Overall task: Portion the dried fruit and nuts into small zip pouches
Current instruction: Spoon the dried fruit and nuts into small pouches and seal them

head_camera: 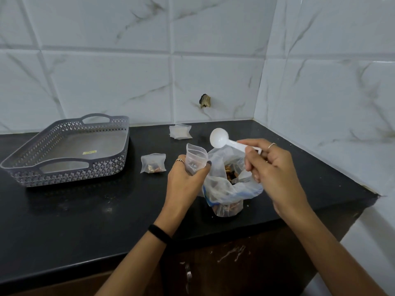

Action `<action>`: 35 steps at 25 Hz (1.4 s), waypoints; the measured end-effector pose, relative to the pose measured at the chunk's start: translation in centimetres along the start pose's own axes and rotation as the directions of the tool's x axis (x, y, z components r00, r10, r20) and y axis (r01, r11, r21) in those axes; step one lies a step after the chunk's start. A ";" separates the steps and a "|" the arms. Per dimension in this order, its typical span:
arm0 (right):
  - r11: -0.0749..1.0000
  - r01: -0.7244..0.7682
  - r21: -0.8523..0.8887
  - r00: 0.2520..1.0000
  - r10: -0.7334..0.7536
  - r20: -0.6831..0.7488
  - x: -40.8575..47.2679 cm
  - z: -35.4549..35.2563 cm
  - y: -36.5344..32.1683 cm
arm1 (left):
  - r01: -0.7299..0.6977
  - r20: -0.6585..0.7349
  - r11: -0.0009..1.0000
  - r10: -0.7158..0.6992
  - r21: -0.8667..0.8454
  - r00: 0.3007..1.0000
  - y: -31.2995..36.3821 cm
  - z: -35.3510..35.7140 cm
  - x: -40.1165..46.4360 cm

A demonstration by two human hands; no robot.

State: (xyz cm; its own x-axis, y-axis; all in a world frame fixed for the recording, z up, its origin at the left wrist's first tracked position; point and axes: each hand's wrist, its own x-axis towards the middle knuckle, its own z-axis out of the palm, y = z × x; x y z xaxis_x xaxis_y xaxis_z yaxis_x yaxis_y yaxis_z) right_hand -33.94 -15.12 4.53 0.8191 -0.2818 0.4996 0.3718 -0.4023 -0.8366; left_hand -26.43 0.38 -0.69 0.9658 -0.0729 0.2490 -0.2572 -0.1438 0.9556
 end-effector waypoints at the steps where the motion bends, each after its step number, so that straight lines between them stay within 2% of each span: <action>1: 0.991 -0.089 0.101 0.996 0.091 -0.013 0.2 -0.3 0.3 | -0.005 0.000 1.000 0.005 0.008 1.000 0.1 -0.1 -0.1; 2: 0.978 -0.154 0.143 0.987 0.160 -0.034 0.2 -0.7 0.8 | -0.011 -0.006 1.000 0.011 0.020 1.000 0.1 -0.1 -0.2; 3: 0.979 -0.183 0.095 0.980 0.189 -0.059 0.2 -1.1 1.4 | -0.012 -0.013 0.999 0.012 0.038 1.000 0.1 -0.2 -0.3; 5: 0.966 -0.160 -0.202 0.985 0.144 -0.090 0.1 -1.9 2.6 | 0.010 0.001 0.997 -0.010 0.074 1.000 -0.1 -0.4 -0.3; 7: 0.849 -0.097 -0.519 0.995 0.085 -0.046 0.0 -2.1 3.7 | 0.056 0.059 0.991 -0.064 0.121 0.996 -0.4 -0.3 -0.2; 8: 0.784 -0.085 -0.614 0.995 0.098 -0.013 -0.2 -1.9 4.2 | 0.080 0.086 0.988 -0.092 0.135 0.992 -0.6 -0.2 -0.3; 10: 0.698 -0.083 -0.711 0.987 0.158 0.040 -0.5 -1.3 4.8 | 0.135 0.119 0.984 -0.149 0.119 0.982 -0.8 0.3 -0.4; 12: 0.665 -0.089 -0.742 0.977 0.202 0.065 -0.4 -0.8 4.7 | 0.217 0.142 0.974 -0.224 0.061 0.964 -1.1 0.7 -0.3; 17: 0.773 -0.210 -0.599 0.938 0.331 0.099 0.9 -0.6 4.4 | 0.426 0.255 0.879 -0.371 -0.216 0.893 -1.7 1.7 -0.2; 21: 0.825 -0.495 -0.272 0.850 0.525 0.044 1.2 -0.9 4.8 | 0.409 0.256 0.861 -0.340 -0.303 0.905 -1.1 2.9 -0.3; 25: 0.712 -0.701 0.038 0.709 0.690 0.147 0.4 -1.2 6.2 | 0.384 0.285 0.872 -0.301 -0.303 0.910 -0.6 3.3 -0.2; 28: 0.591 -0.762 0.265 0.648 0.710 0.278 0.1 -1.6 6.7 | 0.463 0.339 0.791 -0.341 -0.401 0.877 -0.7 3.0 -0.2; 31: 0.581 -0.756 0.300 0.654 0.694 0.302 0.0 -1.3 6.5 | 0.498 0.289 0.717 -0.406 -0.488 0.867 -1.0 2.7 -0.2; 35: 0.684 -0.701 0.201 0.712 0.686 0.149 0.1 -0.8 6.3 | 0.480 0.193 0.710 -0.449 -0.516 0.872 -1.0 2.5 -0.2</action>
State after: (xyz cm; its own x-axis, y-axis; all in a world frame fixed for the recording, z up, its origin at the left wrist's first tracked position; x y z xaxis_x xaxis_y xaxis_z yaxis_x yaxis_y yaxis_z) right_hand -31.89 -18.32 -0.52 0.9035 -0.3466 -0.2519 -0.2324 0.0975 -0.9677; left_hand -26.45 -1.89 -2.13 0.9514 -0.1900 -0.2424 0.2983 0.3723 0.8789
